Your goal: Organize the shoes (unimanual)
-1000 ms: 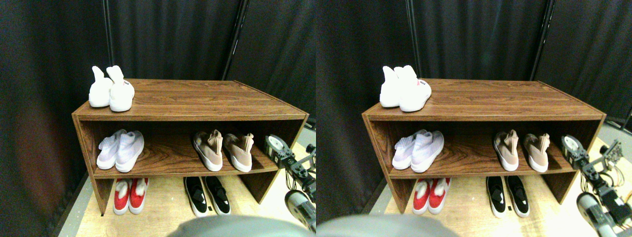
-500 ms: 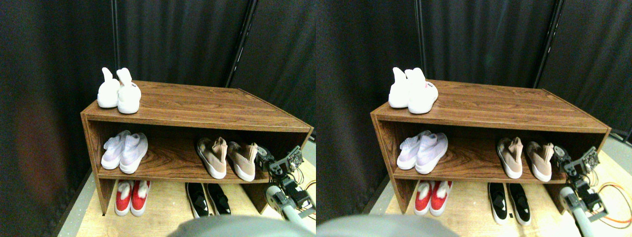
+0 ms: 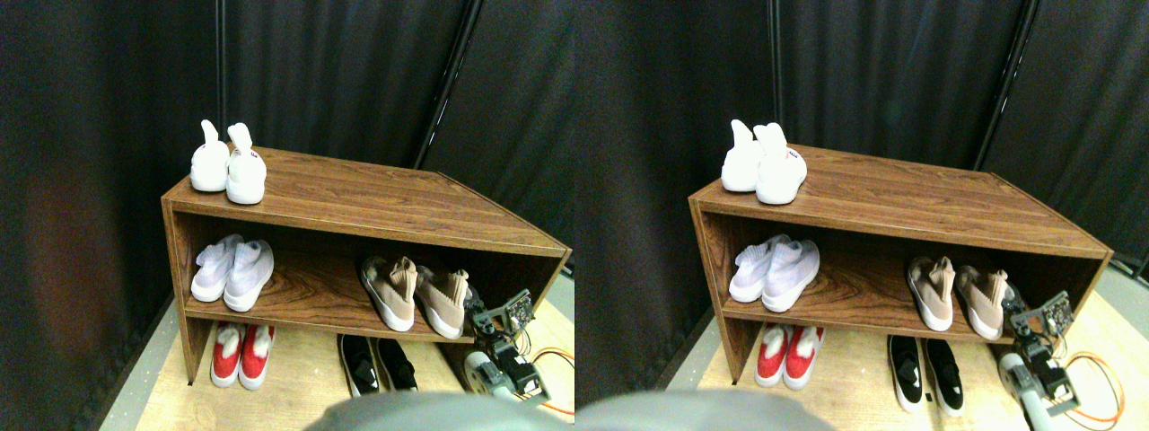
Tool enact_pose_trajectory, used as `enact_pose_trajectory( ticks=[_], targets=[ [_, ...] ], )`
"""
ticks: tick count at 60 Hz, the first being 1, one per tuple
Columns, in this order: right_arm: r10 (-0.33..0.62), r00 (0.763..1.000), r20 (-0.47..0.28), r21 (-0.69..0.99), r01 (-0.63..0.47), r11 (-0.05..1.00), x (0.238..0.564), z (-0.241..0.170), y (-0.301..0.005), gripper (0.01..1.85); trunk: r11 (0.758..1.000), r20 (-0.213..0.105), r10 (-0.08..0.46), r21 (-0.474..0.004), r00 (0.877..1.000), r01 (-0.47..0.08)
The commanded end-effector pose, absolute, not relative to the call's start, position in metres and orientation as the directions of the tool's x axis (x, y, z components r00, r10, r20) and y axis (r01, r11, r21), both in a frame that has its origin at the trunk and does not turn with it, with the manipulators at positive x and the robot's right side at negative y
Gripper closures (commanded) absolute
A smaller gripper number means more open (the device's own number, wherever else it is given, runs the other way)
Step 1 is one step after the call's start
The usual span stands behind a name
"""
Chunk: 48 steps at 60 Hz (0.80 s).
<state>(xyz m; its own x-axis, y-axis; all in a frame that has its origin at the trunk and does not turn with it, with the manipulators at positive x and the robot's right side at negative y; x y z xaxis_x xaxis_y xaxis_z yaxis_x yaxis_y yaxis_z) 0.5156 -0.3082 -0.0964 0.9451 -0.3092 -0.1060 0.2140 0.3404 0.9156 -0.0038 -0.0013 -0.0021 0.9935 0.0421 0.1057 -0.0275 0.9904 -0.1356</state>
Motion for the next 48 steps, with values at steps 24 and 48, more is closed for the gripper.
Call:
enact_pose_trajectory(
  ticks=[24, 48],
  targets=[
    [-0.302, 0.948, -0.104, 0.94, 0.193, 0.28, 0.516, -0.1, -0.278, 1.8, 0.984, 0.071, 0.081, -0.164, 0.994, -0.069],
    [-0.284, 0.952, -0.117, 0.944, 0.195, 0.267, 0.513, -0.101, -0.263, 1.8, 0.982, 0.061, 0.092, -0.171, 0.994, -0.081]
  ],
)
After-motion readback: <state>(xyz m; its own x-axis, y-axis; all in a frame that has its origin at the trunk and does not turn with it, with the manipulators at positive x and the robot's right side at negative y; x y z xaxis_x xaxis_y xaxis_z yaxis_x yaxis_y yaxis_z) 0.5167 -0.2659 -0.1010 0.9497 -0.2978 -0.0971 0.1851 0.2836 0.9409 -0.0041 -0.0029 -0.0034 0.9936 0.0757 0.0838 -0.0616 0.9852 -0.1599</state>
